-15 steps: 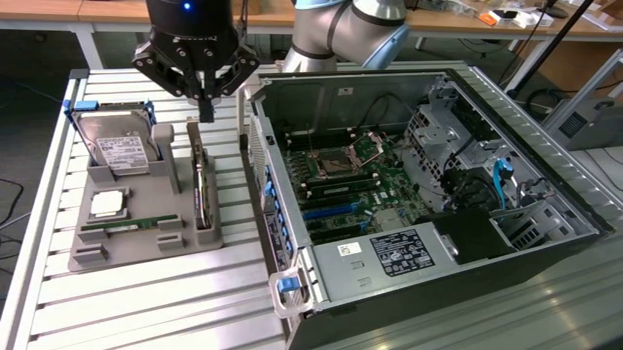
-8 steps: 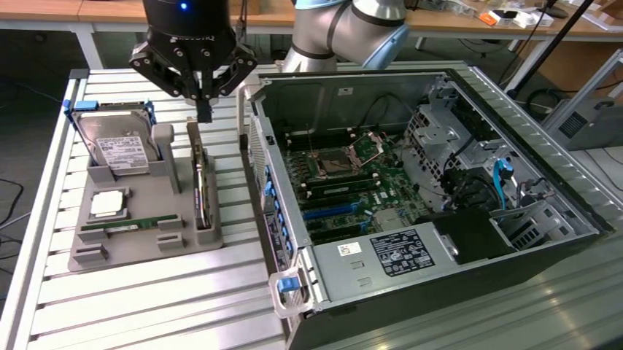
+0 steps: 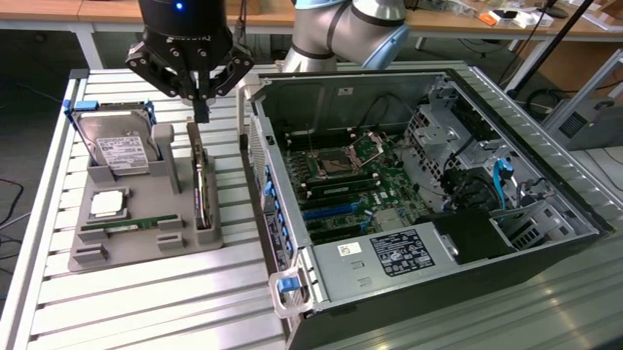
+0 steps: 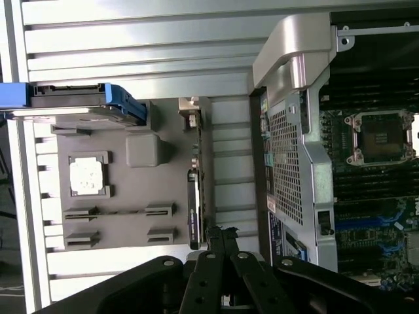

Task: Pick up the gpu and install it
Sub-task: 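Reach for the gpu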

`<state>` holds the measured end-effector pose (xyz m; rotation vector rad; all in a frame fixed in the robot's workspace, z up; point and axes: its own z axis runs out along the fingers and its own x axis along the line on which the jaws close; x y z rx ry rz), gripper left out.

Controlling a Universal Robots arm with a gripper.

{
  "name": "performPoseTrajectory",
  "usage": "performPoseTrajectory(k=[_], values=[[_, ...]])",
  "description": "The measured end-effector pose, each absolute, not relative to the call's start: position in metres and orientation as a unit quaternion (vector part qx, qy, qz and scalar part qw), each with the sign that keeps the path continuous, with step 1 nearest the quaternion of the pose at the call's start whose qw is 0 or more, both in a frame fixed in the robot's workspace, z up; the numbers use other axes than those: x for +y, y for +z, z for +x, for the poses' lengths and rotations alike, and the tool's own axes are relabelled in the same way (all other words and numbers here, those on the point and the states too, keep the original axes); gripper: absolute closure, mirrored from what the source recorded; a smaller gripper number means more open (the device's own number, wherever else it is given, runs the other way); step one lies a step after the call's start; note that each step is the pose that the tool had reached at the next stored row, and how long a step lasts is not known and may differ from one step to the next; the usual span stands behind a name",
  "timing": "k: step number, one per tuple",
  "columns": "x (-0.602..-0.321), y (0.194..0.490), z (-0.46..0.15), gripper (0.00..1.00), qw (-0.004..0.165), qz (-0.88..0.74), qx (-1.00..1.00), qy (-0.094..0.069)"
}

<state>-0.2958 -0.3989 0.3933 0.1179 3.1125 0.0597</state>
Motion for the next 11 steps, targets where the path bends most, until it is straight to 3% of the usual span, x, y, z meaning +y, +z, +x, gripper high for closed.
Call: performPoseTrajectory(k=[11], values=[[-0.3990, 0.3933, -0.3027, 0.89, 0.013, 0.038, 0.999, 0.019]])
